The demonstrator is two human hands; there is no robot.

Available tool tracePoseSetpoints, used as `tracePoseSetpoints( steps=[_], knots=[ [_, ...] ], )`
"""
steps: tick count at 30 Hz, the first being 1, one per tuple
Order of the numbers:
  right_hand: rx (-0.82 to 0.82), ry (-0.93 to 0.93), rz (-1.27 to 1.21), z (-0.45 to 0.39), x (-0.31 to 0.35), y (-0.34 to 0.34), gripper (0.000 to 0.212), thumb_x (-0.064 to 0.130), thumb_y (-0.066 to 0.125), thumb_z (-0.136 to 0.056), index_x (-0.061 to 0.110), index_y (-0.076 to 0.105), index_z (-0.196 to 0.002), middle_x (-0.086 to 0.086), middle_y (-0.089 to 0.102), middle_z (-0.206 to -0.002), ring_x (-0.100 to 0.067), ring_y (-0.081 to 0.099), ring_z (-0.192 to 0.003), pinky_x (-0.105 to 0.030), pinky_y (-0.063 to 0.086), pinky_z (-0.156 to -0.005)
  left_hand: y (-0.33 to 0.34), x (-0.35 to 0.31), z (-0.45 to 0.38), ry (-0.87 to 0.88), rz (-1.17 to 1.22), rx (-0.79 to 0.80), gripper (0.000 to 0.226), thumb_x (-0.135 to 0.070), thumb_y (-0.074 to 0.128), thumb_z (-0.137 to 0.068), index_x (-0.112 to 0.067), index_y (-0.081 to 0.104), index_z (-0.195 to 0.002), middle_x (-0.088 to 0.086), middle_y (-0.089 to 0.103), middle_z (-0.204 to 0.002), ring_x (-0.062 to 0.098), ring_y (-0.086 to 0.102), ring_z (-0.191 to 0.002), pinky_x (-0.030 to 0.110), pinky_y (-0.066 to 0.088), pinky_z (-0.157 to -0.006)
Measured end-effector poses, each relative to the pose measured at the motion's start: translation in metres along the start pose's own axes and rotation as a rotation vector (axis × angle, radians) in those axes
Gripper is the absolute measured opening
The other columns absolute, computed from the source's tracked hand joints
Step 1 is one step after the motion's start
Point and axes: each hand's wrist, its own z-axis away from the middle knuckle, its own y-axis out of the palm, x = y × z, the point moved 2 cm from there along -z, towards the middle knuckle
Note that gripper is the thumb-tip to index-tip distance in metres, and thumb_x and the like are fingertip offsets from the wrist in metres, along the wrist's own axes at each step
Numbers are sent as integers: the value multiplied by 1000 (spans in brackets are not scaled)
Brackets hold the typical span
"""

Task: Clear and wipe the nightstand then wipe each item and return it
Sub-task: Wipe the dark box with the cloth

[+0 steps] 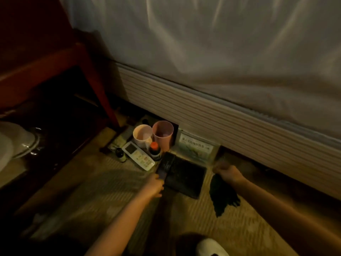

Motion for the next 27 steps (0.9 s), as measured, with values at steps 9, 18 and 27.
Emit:
tracePoseSetpoints(
  steps=[9, 18, 27],
  knots=[
    [4, -24, 236, -43, 3, 40, 32, 16, 50, -94, 15, 60, -125, -12, 61, -120, -28, 57, -109, -29, 43, -87, 27, 42, -26, -159, 753, -6, 31, 1, 37, -97, -4, 52, -123, 9, 61, -96, 16, 56, -81, 29, 54, -58],
    [110, 22, 208, -34, -11, 50, 33, 41, 66, -80, 8, 65, -79, -14, 64, -89, -27, 63, -89, -40, 52, -81, 33, 56, -24, -127, 714, -5, 28, -12, 38, -100, -9, 55, -122, 7, 61, -103, 17, 58, -83, 26, 48, -72],
    [313, -36, 297, 11, -9, 61, 23, 13, 48, -94, 2, 68, -92, -13, 66, -93, -28, 62, -92, -38, 48, -88, 46, 84, -21, -109, 863, -50, 49, -48, 30, -99, -17, 53, -129, 3, 59, -123, 27, 56, -117, 39, 44, -98]
  ],
)
